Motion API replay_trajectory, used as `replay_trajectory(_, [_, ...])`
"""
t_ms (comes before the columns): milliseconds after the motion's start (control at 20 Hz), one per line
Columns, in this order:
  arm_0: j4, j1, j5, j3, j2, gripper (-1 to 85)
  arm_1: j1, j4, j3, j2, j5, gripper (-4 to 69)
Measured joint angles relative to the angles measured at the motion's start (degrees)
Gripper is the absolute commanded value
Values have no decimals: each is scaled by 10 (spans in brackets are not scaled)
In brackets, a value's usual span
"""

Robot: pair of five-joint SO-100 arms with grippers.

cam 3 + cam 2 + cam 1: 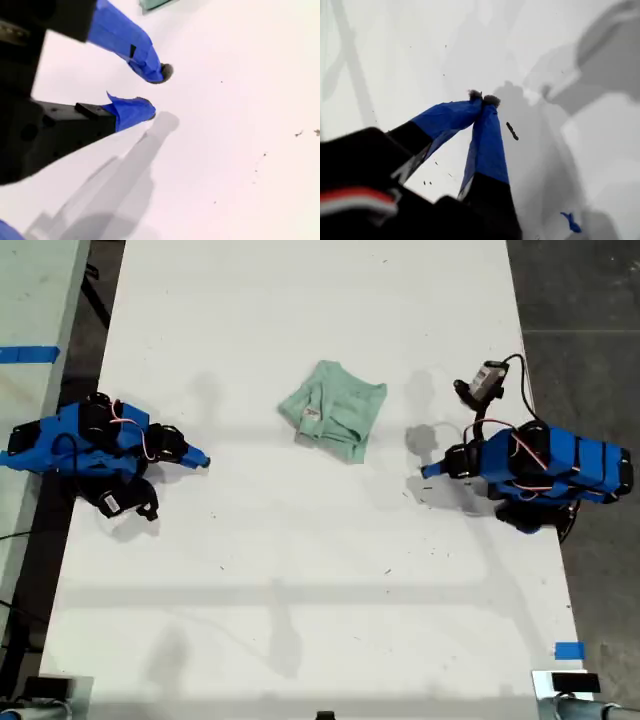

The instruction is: Fold tshirt

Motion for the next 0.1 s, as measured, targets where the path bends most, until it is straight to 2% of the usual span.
replay_trajectory(100, [0, 0, 0, 0, 0, 63, 0, 0, 0, 0, 0, -3])
